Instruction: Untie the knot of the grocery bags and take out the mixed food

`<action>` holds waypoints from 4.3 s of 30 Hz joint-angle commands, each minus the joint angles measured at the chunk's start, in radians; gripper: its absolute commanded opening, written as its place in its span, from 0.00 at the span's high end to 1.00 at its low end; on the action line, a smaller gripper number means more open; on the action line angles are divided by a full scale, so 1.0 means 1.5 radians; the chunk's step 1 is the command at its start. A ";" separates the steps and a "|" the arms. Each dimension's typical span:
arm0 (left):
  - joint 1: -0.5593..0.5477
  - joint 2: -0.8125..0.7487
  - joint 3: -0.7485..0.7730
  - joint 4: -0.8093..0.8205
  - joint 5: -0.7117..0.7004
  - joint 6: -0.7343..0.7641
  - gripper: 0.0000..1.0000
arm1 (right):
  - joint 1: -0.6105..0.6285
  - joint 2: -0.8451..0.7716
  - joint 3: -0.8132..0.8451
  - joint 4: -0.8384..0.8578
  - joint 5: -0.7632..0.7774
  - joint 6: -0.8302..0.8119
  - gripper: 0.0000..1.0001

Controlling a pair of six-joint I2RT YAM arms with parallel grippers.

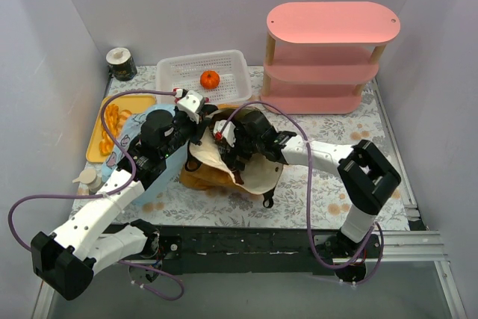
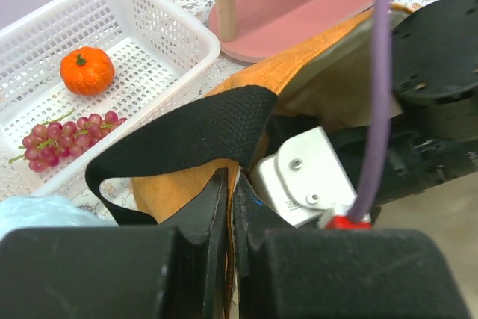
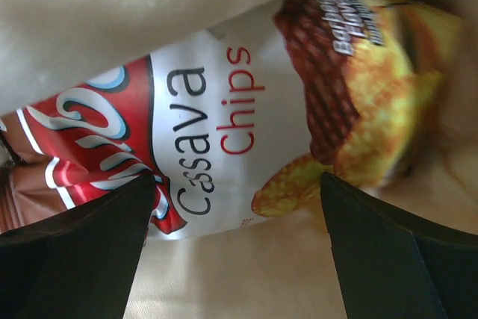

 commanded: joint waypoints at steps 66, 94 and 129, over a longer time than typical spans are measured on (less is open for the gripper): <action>0.012 0.013 -0.021 -0.001 0.043 -0.020 0.73 | -0.022 -0.313 0.391 -0.640 -0.297 -0.354 0.24; 0.009 -0.030 -0.061 0.012 0.042 -0.009 0.71 | -0.005 -0.059 0.469 -0.892 -0.234 -0.557 0.23; 0.008 -0.011 -0.080 -0.005 0.024 -0.035 0.71 | -0.041 -0.357 0.367 -0.002 0.097 -0.286 0.99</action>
